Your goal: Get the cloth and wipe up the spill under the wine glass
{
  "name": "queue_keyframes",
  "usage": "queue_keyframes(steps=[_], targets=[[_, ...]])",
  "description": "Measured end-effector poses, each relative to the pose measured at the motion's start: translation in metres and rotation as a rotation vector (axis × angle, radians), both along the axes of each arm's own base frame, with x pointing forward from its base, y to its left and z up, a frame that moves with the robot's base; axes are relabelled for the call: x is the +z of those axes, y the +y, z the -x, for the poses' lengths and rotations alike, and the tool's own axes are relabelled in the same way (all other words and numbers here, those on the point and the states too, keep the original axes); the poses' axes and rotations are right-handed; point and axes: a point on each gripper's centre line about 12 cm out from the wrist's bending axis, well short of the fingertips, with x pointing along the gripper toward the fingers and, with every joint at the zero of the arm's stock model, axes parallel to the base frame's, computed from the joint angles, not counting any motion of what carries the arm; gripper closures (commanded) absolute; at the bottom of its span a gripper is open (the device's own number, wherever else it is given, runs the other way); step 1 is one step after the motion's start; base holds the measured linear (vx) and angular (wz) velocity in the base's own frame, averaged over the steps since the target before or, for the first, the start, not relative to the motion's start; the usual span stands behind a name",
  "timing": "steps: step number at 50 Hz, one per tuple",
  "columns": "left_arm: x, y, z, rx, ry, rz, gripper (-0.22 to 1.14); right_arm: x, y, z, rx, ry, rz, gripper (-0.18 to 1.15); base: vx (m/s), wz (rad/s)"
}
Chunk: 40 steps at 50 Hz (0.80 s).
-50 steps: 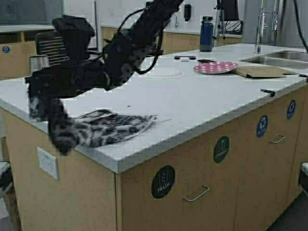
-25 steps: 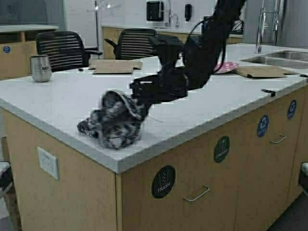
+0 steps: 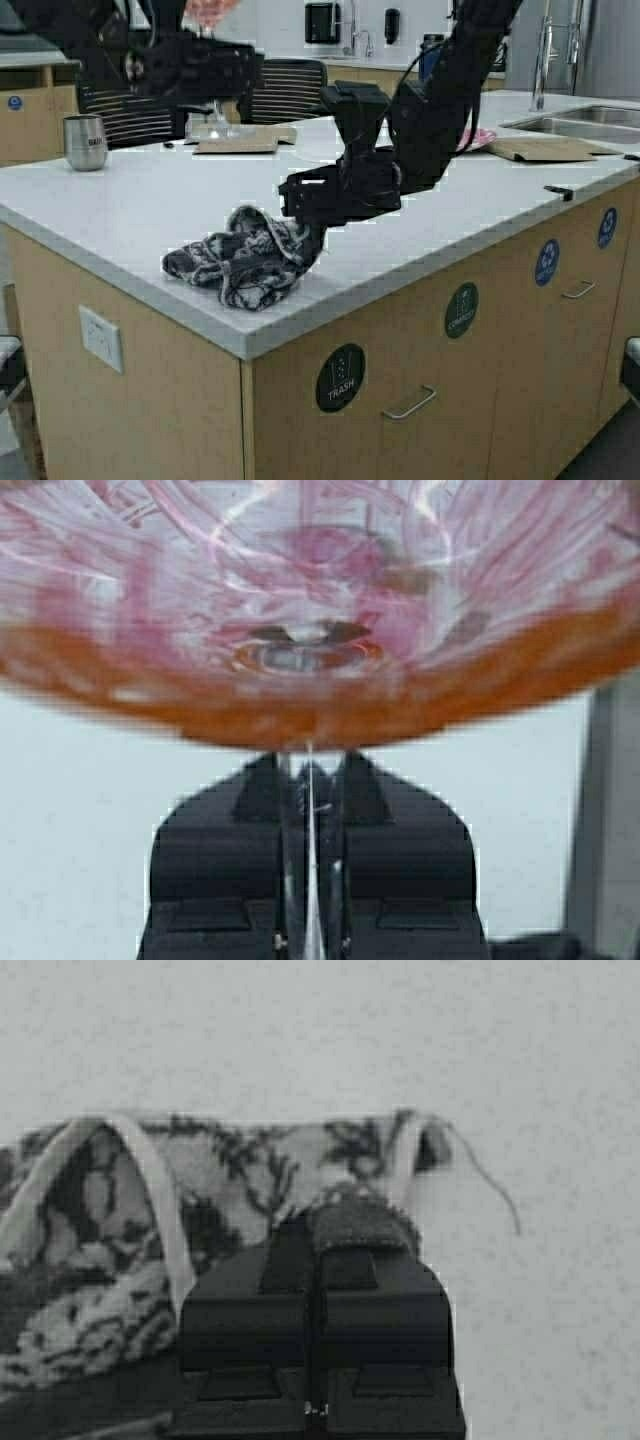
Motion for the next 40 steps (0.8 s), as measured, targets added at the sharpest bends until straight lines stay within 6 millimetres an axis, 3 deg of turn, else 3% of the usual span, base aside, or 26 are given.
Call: queue_keyframes(steps=[26,40], targets=[[-0.11,-0.005,-0.012,-0.005,-0.048,0.008,0.68,-0.008,-0.006,0.008,0.0,0.024,0.016,0.92,0.0,0.0],[-0.153,-0.009,-0.021,-0.007,-0.033,-0.002,0.68,-0.009,-0.007,0.01,-0.003,0.03,0.011,0.92,0.0,0.0]])
